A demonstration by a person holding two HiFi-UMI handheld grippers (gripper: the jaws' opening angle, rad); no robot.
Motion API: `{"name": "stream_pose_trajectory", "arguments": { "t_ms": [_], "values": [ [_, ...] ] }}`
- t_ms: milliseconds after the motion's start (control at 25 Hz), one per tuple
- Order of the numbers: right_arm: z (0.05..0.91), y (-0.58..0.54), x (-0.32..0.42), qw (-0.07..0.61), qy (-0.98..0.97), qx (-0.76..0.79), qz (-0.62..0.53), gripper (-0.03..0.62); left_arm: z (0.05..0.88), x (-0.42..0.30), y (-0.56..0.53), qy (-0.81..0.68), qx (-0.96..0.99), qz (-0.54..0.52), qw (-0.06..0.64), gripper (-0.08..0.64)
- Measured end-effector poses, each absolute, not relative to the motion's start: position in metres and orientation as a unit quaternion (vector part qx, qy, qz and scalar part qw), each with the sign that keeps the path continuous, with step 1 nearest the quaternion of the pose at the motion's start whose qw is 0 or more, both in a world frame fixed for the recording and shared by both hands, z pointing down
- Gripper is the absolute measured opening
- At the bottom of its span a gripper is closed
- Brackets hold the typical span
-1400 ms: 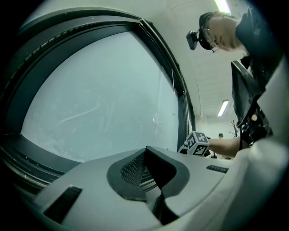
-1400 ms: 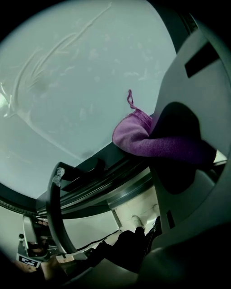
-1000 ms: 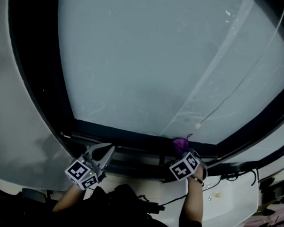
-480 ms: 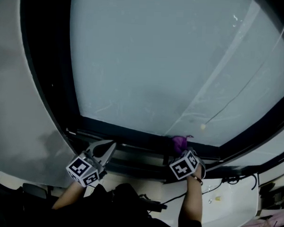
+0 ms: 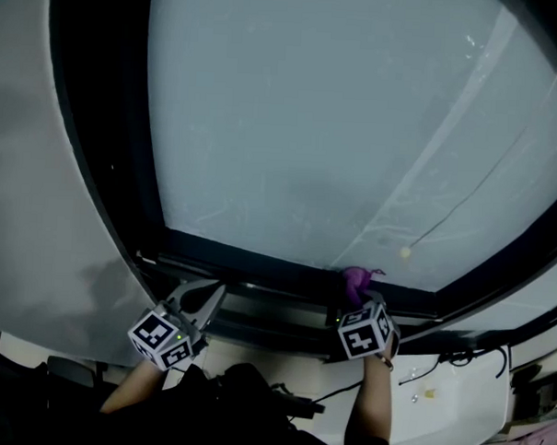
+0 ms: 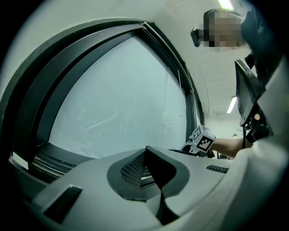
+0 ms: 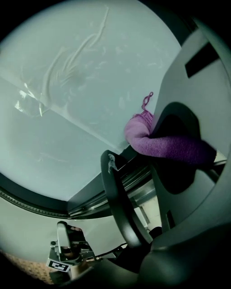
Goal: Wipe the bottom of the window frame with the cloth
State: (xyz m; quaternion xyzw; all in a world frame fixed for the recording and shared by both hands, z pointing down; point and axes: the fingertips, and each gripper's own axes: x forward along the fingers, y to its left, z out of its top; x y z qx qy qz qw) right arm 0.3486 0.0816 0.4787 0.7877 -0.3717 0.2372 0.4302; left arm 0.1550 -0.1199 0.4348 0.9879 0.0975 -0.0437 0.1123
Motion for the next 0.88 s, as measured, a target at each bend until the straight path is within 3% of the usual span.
{"name": "stream_pose_trajectory", "arguments": {
  "t_ms": [200, 640, 880],
  "values": [
    [0.473, 0.071, 0.339, 0.4, -0.384, 0.809, 0.197, 0.08, 0.437, 0.154, -0.119, 0.1, 0.988, -0.039, 0.114, 0.001],
    [0.486, 0.062, 0.31, 0.439, -0.415, 0.784, 0.146, 0.081, 0.444, 0.15, -0.109, 0.119, 0.986, -0.02, 0.112, 0.0],
    [0.489, 0.064, 0.304, 0.395, -0.365, 0.834, 0.122, 0.081, 0.447, 0.141, -0.117, 0.136, 0.986, -0.012, 0.096, 0.0]
  ]
}}
